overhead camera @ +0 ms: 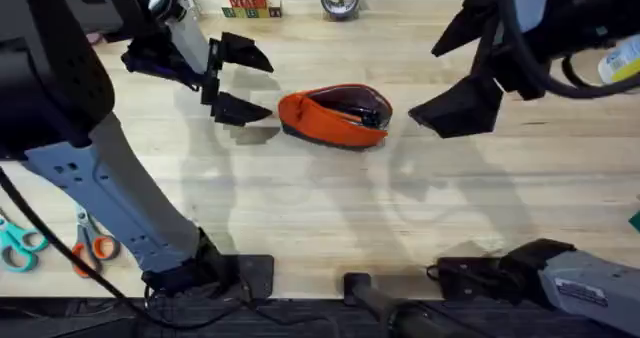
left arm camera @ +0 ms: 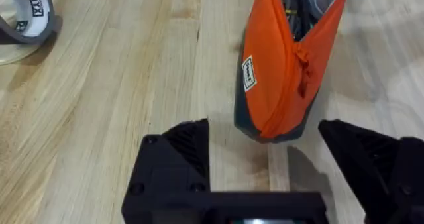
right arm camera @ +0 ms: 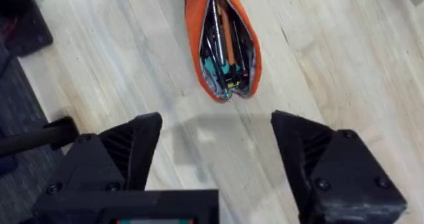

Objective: Unzip the bag, pick up the pens from the table one at a time and place them inside, then zip the bag closed.

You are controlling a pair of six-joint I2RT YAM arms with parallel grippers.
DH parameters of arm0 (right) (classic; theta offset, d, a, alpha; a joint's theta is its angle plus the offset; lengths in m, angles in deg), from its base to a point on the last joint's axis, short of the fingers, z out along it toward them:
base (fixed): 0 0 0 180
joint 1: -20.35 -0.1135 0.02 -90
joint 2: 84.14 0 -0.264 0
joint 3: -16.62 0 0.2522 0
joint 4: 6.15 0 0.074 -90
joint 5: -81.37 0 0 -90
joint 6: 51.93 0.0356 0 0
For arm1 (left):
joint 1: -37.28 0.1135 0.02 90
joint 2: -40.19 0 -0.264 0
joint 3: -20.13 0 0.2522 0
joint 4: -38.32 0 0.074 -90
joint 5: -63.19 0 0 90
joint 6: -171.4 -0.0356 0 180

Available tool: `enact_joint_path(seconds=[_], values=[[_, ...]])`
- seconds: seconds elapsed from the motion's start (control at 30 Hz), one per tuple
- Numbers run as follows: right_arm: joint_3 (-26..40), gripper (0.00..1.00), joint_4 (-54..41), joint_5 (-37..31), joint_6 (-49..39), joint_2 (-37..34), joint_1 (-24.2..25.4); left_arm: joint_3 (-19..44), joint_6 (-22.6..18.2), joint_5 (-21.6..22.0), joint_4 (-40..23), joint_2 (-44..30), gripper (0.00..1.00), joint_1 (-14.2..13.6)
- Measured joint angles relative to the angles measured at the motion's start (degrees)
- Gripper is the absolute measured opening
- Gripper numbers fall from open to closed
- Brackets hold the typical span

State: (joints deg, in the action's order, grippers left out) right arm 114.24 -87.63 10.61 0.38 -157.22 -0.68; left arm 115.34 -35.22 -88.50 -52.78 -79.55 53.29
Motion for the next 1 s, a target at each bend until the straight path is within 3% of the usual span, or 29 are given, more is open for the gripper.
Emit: enact_joint_path(seconds=[0.5,0.83,1.0], values=[[0.00,0.998,-3.63,2.25,0.01,-0.02,0.00,0.00,0.00,0.00,0.00,0.02,0.993,0.00],[0.00,0.997,-2.11,13.59,0.55,-2.88,0.00,0.00,0.00,0.00,0.00,0.00,0.993,0.00],[0.00,0.997,3.68,19.28,11.22,-4.85,0.00,0.00,0.00,0.00,0.00,0.01,0.993,0.00]])
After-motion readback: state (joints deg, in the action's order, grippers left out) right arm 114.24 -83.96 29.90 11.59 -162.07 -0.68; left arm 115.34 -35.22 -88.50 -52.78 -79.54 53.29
